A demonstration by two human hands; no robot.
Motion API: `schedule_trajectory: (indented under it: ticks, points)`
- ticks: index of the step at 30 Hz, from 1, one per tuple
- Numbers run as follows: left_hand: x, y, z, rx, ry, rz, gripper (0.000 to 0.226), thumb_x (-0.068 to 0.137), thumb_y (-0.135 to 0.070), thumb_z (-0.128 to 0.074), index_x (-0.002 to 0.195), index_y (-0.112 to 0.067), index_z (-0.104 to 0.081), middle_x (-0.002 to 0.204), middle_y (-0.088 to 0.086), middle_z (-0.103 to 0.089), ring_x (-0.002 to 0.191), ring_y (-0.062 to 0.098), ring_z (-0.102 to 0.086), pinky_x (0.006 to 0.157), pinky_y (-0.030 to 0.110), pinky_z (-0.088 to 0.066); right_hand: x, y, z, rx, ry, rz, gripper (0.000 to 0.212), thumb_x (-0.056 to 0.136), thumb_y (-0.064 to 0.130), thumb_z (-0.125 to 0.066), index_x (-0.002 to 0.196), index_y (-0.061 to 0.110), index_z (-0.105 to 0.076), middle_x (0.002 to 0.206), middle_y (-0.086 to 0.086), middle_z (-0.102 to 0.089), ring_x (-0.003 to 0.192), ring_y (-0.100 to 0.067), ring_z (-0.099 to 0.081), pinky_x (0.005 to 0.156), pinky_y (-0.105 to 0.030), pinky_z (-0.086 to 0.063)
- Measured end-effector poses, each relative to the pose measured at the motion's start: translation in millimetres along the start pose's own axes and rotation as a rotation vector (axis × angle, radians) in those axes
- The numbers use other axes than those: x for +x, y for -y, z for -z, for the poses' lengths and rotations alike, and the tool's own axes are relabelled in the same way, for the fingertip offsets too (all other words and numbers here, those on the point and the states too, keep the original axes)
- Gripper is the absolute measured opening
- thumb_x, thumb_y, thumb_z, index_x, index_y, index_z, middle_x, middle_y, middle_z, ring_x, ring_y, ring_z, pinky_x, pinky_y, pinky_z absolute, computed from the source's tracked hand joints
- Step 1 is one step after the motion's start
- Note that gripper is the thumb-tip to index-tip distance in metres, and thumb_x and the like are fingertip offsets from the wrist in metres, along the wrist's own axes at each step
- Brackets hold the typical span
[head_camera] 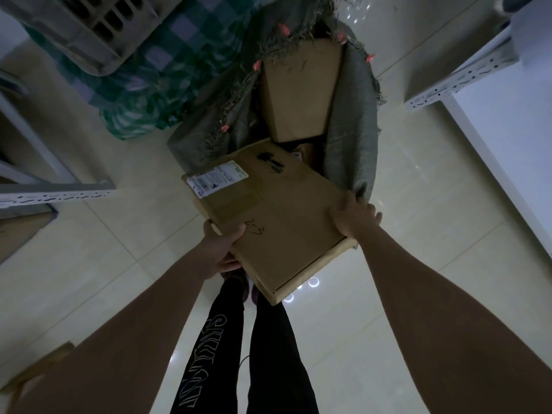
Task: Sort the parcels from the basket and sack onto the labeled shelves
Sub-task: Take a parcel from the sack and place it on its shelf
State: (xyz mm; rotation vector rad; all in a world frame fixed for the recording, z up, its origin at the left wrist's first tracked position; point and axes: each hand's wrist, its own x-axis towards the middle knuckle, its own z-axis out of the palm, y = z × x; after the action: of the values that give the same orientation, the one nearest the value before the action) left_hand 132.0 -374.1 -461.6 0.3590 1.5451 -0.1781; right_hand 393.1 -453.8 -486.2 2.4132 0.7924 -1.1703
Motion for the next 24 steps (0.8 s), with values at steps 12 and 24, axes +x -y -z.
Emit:
schedule_trajectory:
  ticks: [12, 24]
  points:
    - [-12.5, 20.5, 31.1, 0.157, -0.004, -0.206, 0.1, 0.075, -0.029, -0.078, 0.147, -0.038, -0.01, 0.117, 0.002, -0.053, 0.098, 0.016, -0.06, 0.067, 0.032, -0.055, -32.2, -20.0, -26.1, 0.24, 0.001, -0.055, 0.063, 0.098, 0.053, -0.039, 0.14, 0.006, -0.038, 0.132, -0.021, -0.044, 0.124, -0.038, -0.039, 0.1, -0.046, -0.036]
    - [-3.5, -33.8, 13.0, 0.488, 0.142, -0.323, 0.094, 0.073, -0.002, -0.079, 0.146, -0.023, -0.024, 0.127, -0.004, -0.044, 0.1, 0.013, -0.058, 0.061, 0.018, -0.05, 5.0, 6.0, 13.5, 0.852, -0.044, 0.064, 0.089, 0.085, 0.065, -0.052, 0.153, 0.017, -0.021, 0.15, -0.006, -0.04, 0.135, -0.028, -0.041, 0.109, -0.052, -0.038]
